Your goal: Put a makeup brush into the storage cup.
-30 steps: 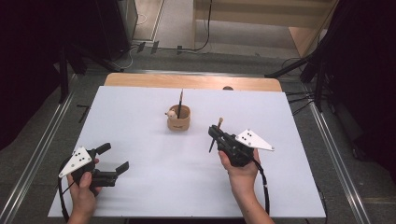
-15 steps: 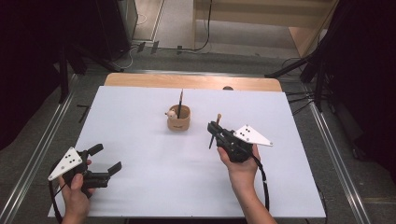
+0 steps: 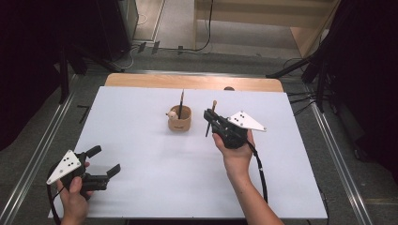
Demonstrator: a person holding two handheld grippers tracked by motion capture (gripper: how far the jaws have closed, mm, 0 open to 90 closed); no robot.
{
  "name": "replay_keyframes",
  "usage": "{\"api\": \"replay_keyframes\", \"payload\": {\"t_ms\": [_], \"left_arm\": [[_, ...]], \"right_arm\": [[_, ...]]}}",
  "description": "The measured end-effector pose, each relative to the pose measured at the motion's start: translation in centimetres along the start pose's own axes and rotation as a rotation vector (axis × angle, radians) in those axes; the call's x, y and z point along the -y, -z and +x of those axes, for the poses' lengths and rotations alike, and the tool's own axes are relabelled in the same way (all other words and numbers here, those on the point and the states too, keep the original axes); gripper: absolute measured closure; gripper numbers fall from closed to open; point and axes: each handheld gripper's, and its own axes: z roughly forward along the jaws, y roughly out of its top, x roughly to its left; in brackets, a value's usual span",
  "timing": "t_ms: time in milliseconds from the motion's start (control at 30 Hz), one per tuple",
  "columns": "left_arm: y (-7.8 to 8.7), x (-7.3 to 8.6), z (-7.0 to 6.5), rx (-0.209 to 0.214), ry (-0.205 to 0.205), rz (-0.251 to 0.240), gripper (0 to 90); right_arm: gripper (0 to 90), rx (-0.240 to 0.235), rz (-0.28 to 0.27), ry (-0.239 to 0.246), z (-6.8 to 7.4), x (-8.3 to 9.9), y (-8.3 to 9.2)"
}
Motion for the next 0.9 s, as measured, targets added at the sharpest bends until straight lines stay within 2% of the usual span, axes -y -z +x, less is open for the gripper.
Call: {"api": "replay_keyframes", "payload": {"t_ms": [233, 433, 567, 900], "left_arm": [[-0.1, 0.1, -0.2, 0.009, 0.011, -0.006, 0.0], [-0.1, 0.0, -0.4, 0.014, 0.005, -0.01, 0.0], [0.1, -0.1, -0.4, 0.008, 0.011, -0.024, 0.0], [0.0, -0.1, -0.5, 0.014, 0.011, -0.021, 0.0]], "right_arm": [[84.3, 0.007, -0.005, 0.006, -0.1, -0.4, -1.7], [84.3, -0.01, -0.01, 0.02, 0.0, -0.6, -2.7], [84.3, -0.007, -0.02, 0.033, 0.0, -1.1, -3.1], [84.3, -0.003, -0.042, 0.042, -0.1, -2.2, -4.5]]}}
